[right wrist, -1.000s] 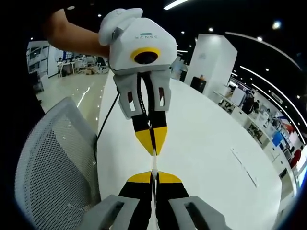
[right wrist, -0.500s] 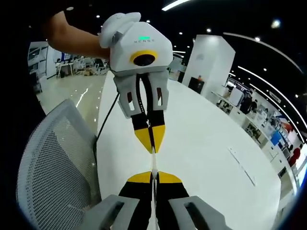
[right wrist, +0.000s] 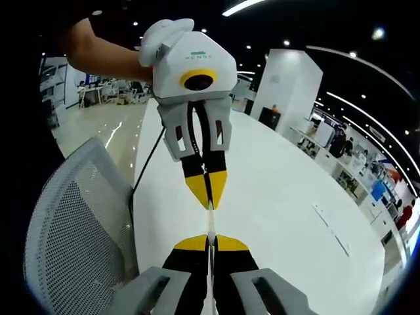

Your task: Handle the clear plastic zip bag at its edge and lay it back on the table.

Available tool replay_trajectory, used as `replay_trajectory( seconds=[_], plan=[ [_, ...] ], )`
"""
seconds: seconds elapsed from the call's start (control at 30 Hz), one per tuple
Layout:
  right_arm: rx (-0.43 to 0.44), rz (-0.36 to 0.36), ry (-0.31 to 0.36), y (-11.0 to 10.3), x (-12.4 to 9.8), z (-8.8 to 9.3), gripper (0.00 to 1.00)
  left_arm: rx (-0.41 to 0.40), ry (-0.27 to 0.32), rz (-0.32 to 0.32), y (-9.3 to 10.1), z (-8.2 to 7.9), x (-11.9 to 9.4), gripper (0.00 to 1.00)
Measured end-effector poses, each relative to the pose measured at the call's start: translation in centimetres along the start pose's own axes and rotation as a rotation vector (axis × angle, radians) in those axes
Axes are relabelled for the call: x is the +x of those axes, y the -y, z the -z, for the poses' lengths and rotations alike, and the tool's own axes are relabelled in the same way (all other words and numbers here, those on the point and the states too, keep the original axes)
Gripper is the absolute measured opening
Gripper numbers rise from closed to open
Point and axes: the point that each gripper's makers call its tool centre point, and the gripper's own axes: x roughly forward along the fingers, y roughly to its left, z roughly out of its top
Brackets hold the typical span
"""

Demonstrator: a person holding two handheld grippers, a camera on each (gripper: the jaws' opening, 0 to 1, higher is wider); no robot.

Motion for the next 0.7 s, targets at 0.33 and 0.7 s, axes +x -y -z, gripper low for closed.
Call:
replay_trajectory(
  seconds=[0.33,0.7],
  plan=[
    [-0.003,0.005,0.003,0.25,-0.09,-0.14,0.0,-0.002,0.0,-0.005,-0.27,0.27,-0.2,0.0],
    [0.004,0.011,0.006,0.28,-0.32,-0.06,0.0,-0.004,-0.008,-0.011,-0.32,0.54,-0.35,0.0]
  ],
)
